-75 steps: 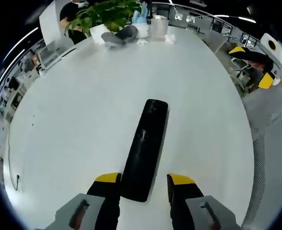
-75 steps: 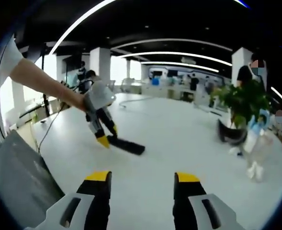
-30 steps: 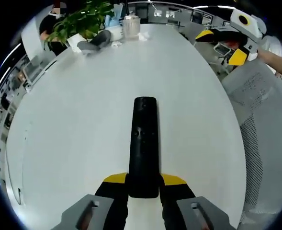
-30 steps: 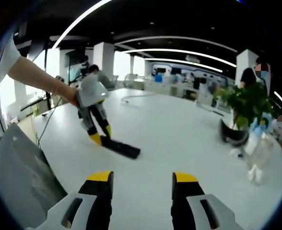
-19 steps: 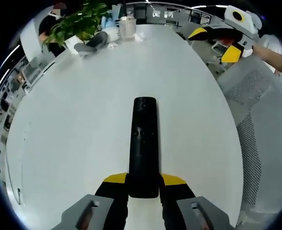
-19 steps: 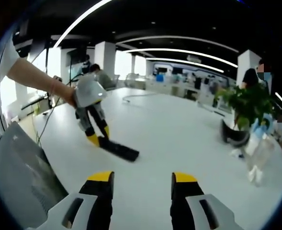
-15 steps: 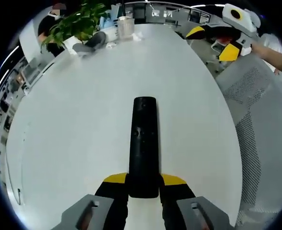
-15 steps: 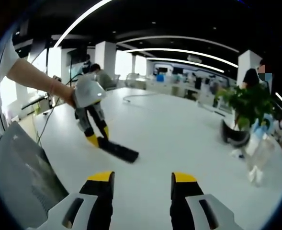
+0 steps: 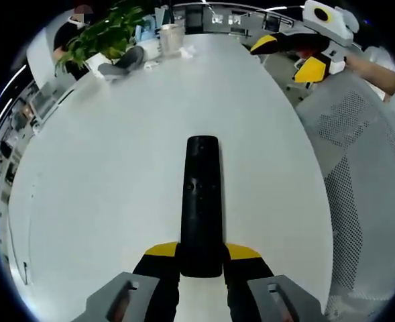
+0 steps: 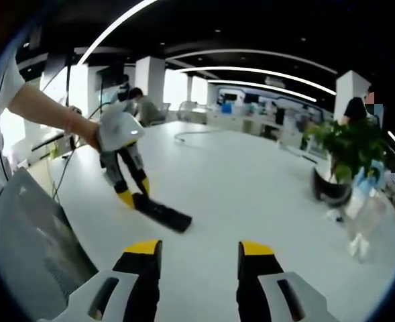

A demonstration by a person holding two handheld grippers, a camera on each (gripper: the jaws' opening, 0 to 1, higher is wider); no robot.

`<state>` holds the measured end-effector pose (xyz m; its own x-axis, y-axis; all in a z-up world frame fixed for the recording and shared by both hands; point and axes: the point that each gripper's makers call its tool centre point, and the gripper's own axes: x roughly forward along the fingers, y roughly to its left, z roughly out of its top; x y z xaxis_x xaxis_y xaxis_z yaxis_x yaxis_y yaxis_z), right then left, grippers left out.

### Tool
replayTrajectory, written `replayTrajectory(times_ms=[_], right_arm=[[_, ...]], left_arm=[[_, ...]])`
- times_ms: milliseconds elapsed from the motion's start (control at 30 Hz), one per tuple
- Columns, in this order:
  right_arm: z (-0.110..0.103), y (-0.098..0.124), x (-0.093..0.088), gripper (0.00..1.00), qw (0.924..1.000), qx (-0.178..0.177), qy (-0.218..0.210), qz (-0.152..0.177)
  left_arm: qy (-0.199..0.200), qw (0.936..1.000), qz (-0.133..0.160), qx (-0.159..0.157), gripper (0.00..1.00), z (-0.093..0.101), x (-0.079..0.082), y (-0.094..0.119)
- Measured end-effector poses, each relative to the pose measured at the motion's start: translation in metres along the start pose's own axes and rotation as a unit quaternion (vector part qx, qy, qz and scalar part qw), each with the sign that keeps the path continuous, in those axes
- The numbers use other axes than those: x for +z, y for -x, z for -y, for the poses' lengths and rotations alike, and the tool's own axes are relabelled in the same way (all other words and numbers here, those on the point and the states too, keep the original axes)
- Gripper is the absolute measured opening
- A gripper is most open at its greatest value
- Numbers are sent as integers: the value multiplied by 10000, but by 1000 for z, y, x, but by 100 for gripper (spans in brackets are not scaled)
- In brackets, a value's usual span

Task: Press the specified remote control buttons in sequence, fully releasing each button before pressing the next.

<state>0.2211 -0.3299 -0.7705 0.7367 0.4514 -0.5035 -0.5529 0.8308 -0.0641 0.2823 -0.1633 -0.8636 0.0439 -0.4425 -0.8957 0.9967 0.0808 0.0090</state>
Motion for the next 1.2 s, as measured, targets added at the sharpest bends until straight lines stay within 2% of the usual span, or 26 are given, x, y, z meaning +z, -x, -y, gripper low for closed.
replayTrajectory(times_ms=[400,1200], right_arm=[[0,0,-2,42,10000,3,49,-58],[-5,-1,-4,37,9997,102,178,-157]], left_arm=[[-120,9999,-46,-55,25,18,-1,0],[-245,9996,-135,-93,25,38,-2,1]])
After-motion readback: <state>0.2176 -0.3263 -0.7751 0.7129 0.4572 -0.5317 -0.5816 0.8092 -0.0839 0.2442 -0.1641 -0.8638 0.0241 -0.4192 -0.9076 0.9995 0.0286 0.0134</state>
